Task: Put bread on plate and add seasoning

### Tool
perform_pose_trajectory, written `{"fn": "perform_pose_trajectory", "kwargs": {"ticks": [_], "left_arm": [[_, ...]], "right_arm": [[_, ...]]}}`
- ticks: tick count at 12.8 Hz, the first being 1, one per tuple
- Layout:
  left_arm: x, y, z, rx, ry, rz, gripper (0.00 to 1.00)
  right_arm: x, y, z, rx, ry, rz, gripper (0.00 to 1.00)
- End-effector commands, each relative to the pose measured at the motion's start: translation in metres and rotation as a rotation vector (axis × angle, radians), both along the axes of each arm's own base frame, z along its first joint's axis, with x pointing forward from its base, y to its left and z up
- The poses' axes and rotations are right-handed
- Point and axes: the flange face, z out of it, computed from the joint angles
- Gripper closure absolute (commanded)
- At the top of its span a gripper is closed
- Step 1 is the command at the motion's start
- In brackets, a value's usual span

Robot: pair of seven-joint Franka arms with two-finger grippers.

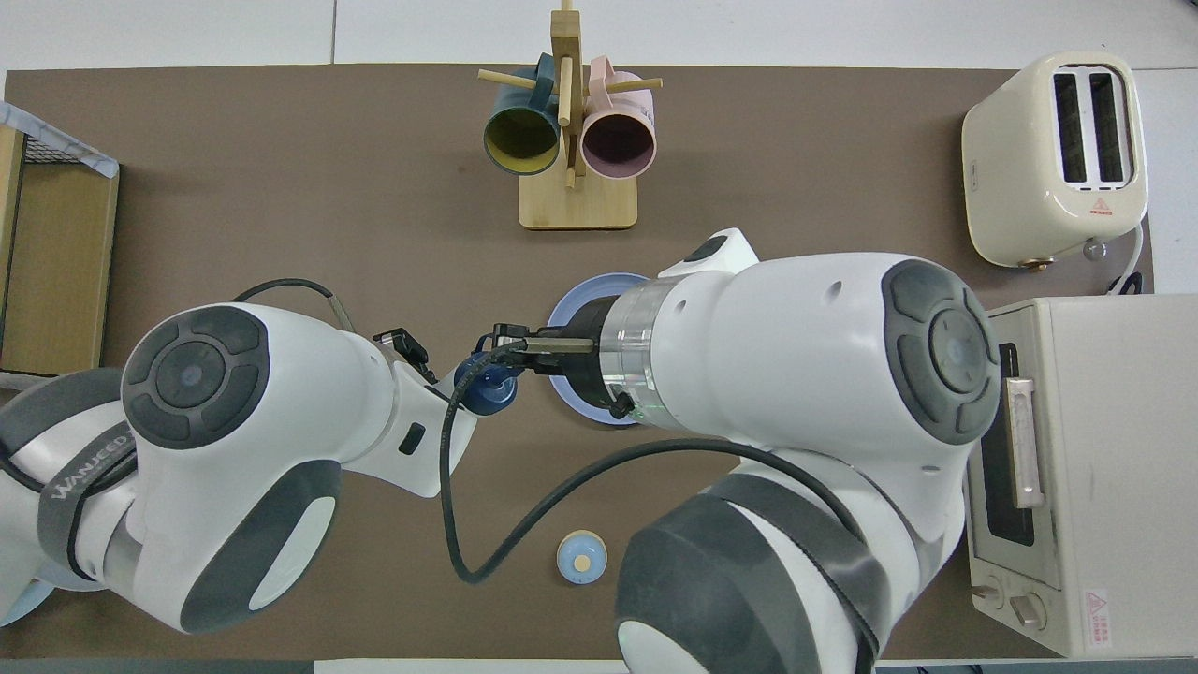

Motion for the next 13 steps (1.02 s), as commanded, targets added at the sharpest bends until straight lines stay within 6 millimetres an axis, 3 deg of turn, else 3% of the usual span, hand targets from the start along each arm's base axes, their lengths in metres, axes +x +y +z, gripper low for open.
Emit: {"fn": "perform_pose_trajectory", "kwargs": {"ticks": [1,2,6,9,13], "left_arm": [[-0.005,0.005,0.004,-0.006,-0.023,-0.014,1.0],[-0.005,0.004,0.004,-0.005,-0.022,-0.016,1.0],[-0.005,0.004,0.004,-0.009,-0.028,-0.014,1.0],[-0.004,0.003,0.005,-0.013,-0.034,-0.013,1.0],[-0.004,0.003,0.005,-0.013,-0.034,-0.013,1.0]], "right_arm": [[0.0,0.0,-0.002,-0.001,-0.005,-0.013,0.94],[-0.001,0.001,-0.002,0.0,-0.004,-0.011,1.0],[0.002,0.001,0.0,0.023,0.024,-0.045,1.0],[0.019,-0.022,0.005,0.108,0.085,-0.123,1.0],[0.02,-0.03,0.004,0.101,0.091,-0.118,1.0]]}}
